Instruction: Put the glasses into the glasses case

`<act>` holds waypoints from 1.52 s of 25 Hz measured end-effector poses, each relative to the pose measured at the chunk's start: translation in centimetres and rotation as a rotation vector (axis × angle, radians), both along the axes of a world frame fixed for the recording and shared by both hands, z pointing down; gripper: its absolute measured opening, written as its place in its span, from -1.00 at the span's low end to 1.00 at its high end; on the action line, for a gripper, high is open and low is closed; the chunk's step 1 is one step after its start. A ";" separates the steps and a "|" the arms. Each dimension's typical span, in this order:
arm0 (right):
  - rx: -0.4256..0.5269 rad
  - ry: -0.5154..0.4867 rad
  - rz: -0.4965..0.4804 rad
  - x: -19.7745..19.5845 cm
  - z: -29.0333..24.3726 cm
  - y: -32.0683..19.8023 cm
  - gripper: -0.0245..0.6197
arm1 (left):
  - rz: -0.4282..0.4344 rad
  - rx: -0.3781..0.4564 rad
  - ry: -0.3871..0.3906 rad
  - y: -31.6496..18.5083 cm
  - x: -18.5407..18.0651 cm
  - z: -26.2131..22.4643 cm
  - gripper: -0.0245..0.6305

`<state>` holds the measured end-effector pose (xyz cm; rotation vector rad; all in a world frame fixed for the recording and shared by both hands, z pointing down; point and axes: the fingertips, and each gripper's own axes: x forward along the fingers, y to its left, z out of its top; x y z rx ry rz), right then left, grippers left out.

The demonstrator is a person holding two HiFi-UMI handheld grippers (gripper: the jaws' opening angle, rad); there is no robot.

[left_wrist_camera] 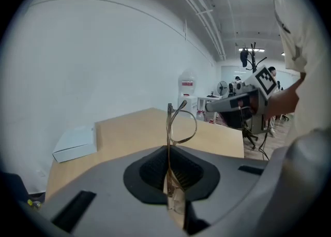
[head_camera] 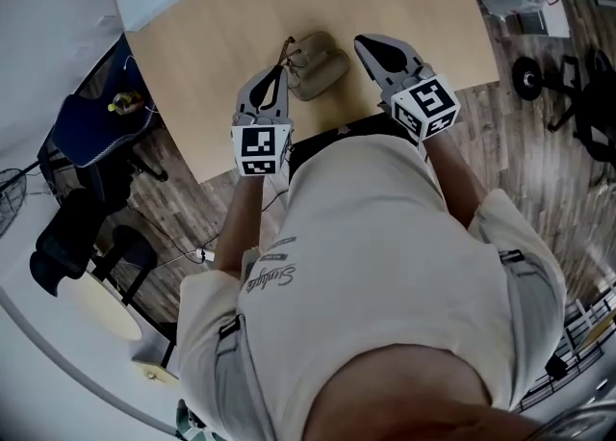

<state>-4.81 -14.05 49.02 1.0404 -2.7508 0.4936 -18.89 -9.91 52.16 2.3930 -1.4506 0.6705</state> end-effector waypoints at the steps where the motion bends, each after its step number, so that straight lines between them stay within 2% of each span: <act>1: -0.012 -0.015 0.019 0.2 0.1 0.0 -0.93 | 0.017 -0.013 -0.008 0.0 0.2 0.6 -0.86; 4: -0.009 -0.017 0.047 0.7 0.2 0.0 -0.93 | 0.069 -0.063 -0.023 -0.1 0.7 2.6 -0.86; 8: 0.002 0.004 0.045 1.6 0.7 0.5 -0.94 | 0.182 -0.161 -0.058 0.6 2.8 5.0 -0.86; 11: -0.003 0.001 0.050 2.3 1.0 0.5 -0.93 | 0.227 -0.217 -0.082 0.6 3.7 6.8 -0.86; 18: -0.001 -0.016 0.015 3.0 1.2 0.1 -0.93 | 0.293 -0.317 -0.144 1.0 4.9 9.3 -0.86; 24: 0.005 -0.024 -0.031 3.4 1.4 -0.5 -0.93 | 0.315 -0.428 -0.175 1.5 5.3 11.5 -0.86; 32: -0.001 -0.043 -0.062 4.4 1.6 -1.3 -0.93 | 0.327 -0.511 -0.233 1.9 5.8 13.5 -0.86; 38: -0.023 -0.056 -0.080 5.0 2.5 -1.7 -0.93 | 0.383 -0.581 -0.289 2.1 6.1 15.1 -0.86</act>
